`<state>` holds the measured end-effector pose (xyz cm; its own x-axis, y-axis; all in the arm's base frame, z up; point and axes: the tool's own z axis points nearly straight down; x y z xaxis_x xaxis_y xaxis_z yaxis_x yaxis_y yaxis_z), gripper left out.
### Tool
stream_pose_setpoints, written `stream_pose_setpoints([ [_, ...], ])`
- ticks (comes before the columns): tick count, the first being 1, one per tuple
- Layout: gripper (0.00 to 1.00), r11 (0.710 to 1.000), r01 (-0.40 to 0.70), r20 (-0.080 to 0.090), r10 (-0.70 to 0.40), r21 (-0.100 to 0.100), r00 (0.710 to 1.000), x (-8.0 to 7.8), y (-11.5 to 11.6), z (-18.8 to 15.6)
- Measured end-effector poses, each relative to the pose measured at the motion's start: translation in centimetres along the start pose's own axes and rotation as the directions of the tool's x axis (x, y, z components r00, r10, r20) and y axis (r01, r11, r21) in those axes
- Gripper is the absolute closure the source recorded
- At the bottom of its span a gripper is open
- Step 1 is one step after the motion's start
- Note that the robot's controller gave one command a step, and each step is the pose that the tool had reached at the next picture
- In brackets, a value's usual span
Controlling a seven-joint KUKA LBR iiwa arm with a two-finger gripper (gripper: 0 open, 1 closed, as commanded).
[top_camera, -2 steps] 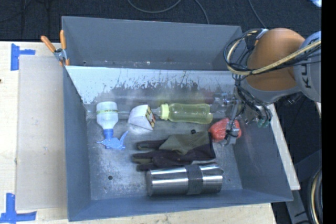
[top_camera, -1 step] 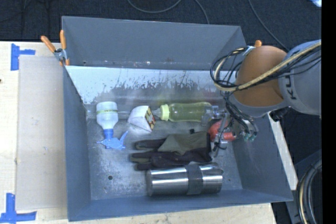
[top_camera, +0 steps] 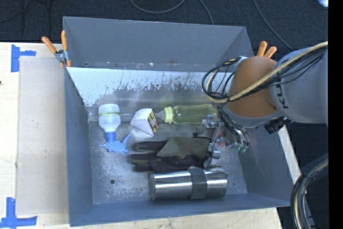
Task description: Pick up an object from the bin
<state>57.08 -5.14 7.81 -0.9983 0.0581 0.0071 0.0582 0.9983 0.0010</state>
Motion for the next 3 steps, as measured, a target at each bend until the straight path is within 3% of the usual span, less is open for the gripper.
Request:
stream_pose_setpoints([
  [1, 1.0, 0.998, -0.067, 0.005, 0.067, 0.0, 0.998, 1.7, 1.2, 0.7],
  [2, 1.0, 0.998, -0.066, 0.005, 0.066, 0.0, 0.998, 1.7, 1.2, 0.7],
  [3, 1.0, 0.997, -0.079, 0.006, 0.079, 0.0, 0.997, 1.1, 2.0, -12.5],
])
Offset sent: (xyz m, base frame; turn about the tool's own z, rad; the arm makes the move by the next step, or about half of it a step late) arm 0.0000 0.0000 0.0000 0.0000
